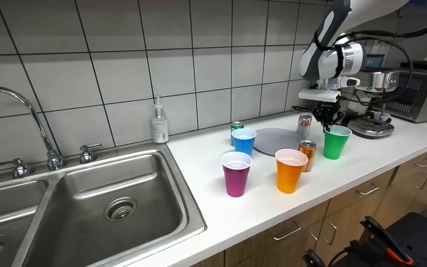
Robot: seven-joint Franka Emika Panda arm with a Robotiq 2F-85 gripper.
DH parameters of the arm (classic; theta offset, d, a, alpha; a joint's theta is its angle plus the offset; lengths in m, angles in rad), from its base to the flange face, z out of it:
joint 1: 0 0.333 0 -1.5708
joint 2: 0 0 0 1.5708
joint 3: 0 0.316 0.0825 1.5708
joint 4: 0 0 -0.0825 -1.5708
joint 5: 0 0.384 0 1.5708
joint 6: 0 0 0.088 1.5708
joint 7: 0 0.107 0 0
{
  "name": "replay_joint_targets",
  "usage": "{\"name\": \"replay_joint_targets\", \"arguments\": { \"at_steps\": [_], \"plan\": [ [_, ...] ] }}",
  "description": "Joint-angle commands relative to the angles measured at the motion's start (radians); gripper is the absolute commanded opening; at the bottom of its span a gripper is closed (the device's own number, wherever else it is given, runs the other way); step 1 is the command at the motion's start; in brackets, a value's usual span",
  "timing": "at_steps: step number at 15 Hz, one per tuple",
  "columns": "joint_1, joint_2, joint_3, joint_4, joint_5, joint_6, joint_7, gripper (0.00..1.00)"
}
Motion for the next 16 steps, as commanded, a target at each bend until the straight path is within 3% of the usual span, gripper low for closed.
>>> {"name": "replay_joint_targets", "arguments": {
  "at_steps": [1, 16],
  "plan": [
    [0.000, -0.047, -0.007, -0.015, -0.017, -0.003, -0.057, 0.01],
    [0.028, -0.063, 0.018, 0.040, -0.004, -0.037, -0.161, 0.01]
  ]
}}
